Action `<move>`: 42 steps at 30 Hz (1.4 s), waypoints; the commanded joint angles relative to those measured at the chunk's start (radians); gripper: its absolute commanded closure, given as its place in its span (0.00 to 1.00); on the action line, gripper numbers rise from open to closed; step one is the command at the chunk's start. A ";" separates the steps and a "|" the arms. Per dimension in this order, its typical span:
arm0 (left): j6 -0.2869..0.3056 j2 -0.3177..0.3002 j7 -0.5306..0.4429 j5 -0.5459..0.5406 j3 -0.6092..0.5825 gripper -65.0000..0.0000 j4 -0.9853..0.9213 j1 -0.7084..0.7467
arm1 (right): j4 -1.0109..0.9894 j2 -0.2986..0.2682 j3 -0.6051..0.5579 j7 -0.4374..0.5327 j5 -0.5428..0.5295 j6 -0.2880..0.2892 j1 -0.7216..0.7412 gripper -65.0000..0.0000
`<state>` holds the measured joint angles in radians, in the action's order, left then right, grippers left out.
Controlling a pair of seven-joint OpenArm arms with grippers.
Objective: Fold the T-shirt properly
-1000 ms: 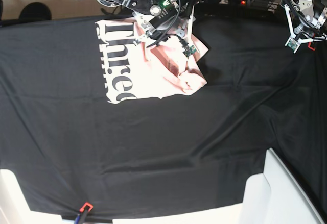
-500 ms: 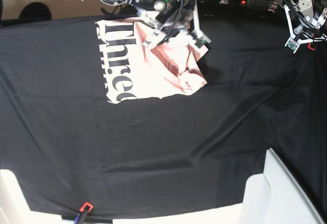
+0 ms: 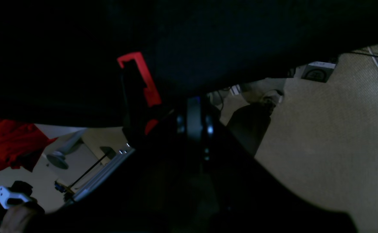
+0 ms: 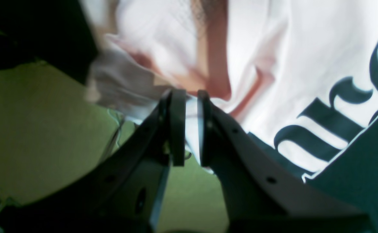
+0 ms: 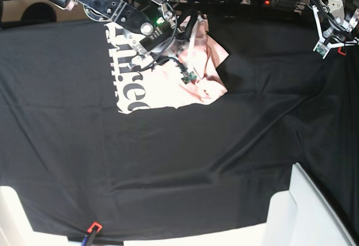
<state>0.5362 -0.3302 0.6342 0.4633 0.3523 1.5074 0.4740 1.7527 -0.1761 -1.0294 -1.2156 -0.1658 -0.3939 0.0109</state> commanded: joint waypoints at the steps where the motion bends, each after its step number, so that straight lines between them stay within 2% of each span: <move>1: -0.006 -0.017 0.000 0.005 0.011 1.00 0.012 0.002 | 0.008 0.005 0.002 0.020 -0.001 -0.003 0.008 0.91; 7: -0.006 -0.017 0.000 0.005 0.011 1.00 0.012 0.002 | -0.009 -0.041 0.005 0.026 -0.001 -0.003 0.007 0.91; 11: -0.005 -0.016 0.000 -0.002 0.000 1.00 0.017 0.002 | 0.000 -0.053 0.050 0.026 -0.001 -0.003 -0.015 0.91; 14: 0.003 0.041 0.000 -0.005 -0.002 1.00 0.045 -0.022 | 0.045 -0.053 0.083 0.026 -0.001 -0.003 -0.039 0.91; 16: 0.063 0.093 0.006 -0.005 -0.002 1.00 0.086 -0.039 | 0.082 -0.053 0.111 0.032 -0.001 -0.006 -0.047 0.91; 17: 0.120 0.119 0.008 -0.005 0.000 1.00 0.112 -0.047 | 0.100 -0.050 0.131 0.044 -0.001 -0.007 -0.055 0.91; 18: 0.162 0.142 0.020 -0.005 0.003 1.00 0.138 -0.048 | 0.112 -0.050 0.156 0.059 -0.001 -0.007 -0.062 0.91; 22: 0.162 0.191 0.175 -0.005 0.000 1.00 0.227 -0.088 | 0.120 -0.052 0.234 0.098 -0.001 -0.007 -0.079 0.91; 24: 0.162 0.194 0.249 -0.028 0.008 0.98 0.241 -0.110 | 0.118 -0.053 0.272 0.110 -0.001 -0.007 -0.091 0.91; 26: 0.162 0.188 0.296 -0.133 0.012 0.86 0.244 -0.122 | 0.118 -0.053 0.315 0.122 -0.001 -0.006 -0.098 0.91; 29: 0.162 0.133 0.373 -0.378 0.008 0.52 0.218 -0.122 | 0.115 -0.066 0.343 0.128 -0.001 -0.006 -0.098 0.91; 32: 0.162 0.069 0.408 -0.656 -0.003 0.17 0.137 -0.123 | 0.114 -0.078 0.344 0.130 -0.001 -0.006 -0.098 0.91; 34: 0.162 0.038 0.408 -0.812 -0.023 0.03 0.081 -0.123 | 0.114 -0.079 0.346 0.130 -0.001 -0.006 -0.098 0.91; 37: 0.162 0.012 0.407 -0.975 -0.029 0.00 0.043 -0.125 | 0.109 -0.081 0.347 0.130 -0.001 -0.006 -0.098 0.91; 42: 0.162 0.010 0.407 -1.196 -0.026 0.06 0.045 -0.126 | 0.043 -0.075 0.346 0.132 -0.001 -0.006 -0.098 0.91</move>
<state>0.6933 -0.3058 1.0519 -0.7265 0.3210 1.5345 0.3511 1.7782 -0.2516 -0.6865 -1.0962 -0.1757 -0.3977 -0.0975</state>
